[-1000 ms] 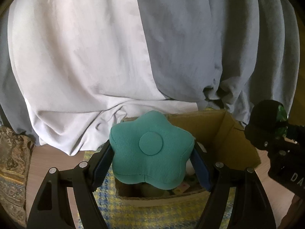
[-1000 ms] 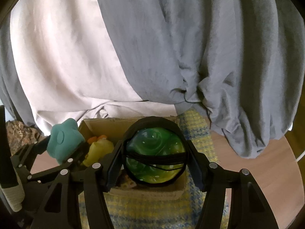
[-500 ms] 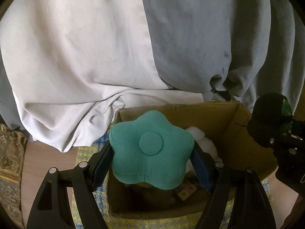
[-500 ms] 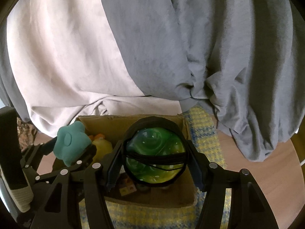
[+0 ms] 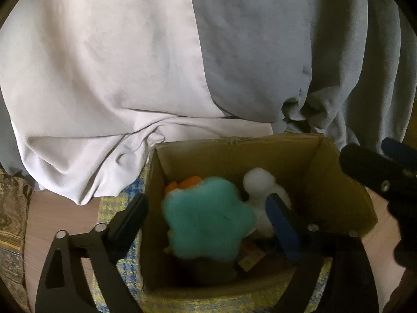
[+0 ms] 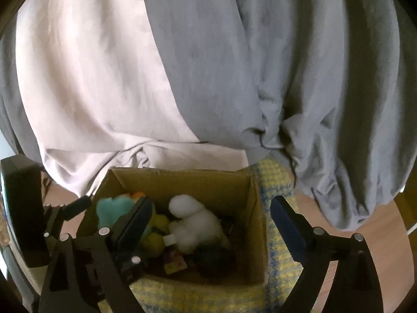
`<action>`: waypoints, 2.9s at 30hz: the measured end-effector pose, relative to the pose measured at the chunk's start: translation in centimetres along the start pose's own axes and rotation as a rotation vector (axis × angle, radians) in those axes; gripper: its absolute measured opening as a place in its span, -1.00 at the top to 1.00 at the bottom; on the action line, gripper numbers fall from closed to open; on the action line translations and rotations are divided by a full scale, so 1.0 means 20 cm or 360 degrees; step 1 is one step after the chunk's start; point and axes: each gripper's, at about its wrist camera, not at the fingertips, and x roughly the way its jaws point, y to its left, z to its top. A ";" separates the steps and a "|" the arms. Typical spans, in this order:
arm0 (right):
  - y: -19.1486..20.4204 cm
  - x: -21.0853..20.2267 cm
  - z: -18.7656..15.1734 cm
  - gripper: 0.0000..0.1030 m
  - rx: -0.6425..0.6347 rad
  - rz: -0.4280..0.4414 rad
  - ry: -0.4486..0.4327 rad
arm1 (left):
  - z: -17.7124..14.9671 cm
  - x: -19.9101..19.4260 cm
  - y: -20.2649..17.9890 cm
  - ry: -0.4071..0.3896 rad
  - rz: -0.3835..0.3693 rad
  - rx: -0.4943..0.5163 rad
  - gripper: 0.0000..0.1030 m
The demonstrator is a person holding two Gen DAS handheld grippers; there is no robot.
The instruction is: Organize objects
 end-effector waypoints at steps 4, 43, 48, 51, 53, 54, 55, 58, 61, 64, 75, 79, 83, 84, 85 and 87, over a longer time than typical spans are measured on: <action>0.00 -0.03 0.00 -0.84 -0.0003 -0.0011 0.0005 | -0.01 -0.02 0.00 -0.0003 0.0034 -0.0009 -0.99; -0.04 -0.62 -0.44 -0.84 0.0108 0.0020 0.0019 | -0.46 -0.68 -0.02 -0.0098 0.0089 -0.0063 -0.99; -0.04 -0.66 -0.50 -0.84 0.0115 0.0020 0.0029 | -0.54 -0.72 -0.02 -0.0093 0.0112 -0.0064 -0.99; -0.03 -0.68 -0.54 -0.84 0.0111 0.0015 0.0028 | -0.59 -0.74 -0.01 -0.0085 0.0119 -0.0074 -0.99; -0.02 -0.70 -0.56 -0.84 0.0107 0.0010 0.0025 | -0.62 -0.75 -0.01 -0.0079 0.0120 -0.0085 -0.99; -0.02 -0.71 -0.57 -0.84 0.0107 0.0009 0.0025 | -0.63 -0.76 -0.01 -0.0077 0.0120 -0.0091 -0.99; -0.02 -0.72 -0.58 -0.84 0.0108 0.0006 0.0024 | -0.65 -0.76 0.00 -0.0075 0.0121 -0.0097 -0.99; -0.02 -0.75 -0.62 -0.84 0.0117 -0.0010 0.0017 | -0.69 -0.77 0.01 -0.0058 0.0128 -0.0132 -0.99; -0.04 -0.76 -0.66 -0.84 0.0134 -0.0013 0.0021 | -0.74 -0.78 0.01 -0.0053 0.0141 -0.0160 -0.99; -0.07 -0.76 -0.71 -0.84 0.0162 -0.0003 0.0050 | -0.79 -0.79 -0.01 -0.0056 0.0176 -0.0151 -0.99; -0.14 -0.73 -0.90 -0.84 0.0194 -0.0030 0.0159 | -0.94 -0.80 -0.07 0.0009 0.0181 -0.0167 -0.99; -0.15 -0.74 -0.97 -0.84 0.0212 -0.0042 0.0188 | -0.99 -0.81 -0.08 0.0038 0.0192 -0.0167 -0.99; -0.14 -0.74 -1.02 -0.84 0.0200 -0.0062 0.0215 | -1.04 -0.81 -0.08 0.0063 0.0212 -0.0162 -0.99; -0.14 -0.74 -1.04 -0.84 0.0203 -0.0068 0.0221 | -1.05 -0.80 -0.08 0.0072 0.0215 -0.0163 -0.99; -0.14 -0.74 -1.05 -0.84 0.0209 -0.0072 0.0226 | -1.07 -0.80 -0.08 0.0077 0.0215 -0.0166 -0.99; -0.15 -0.74 -1.07 -0.84 0.0220 -0.0075 0.0240 | -1.09 -0.80 -0.07 0.0091 0.0217 -0.0175 -0.99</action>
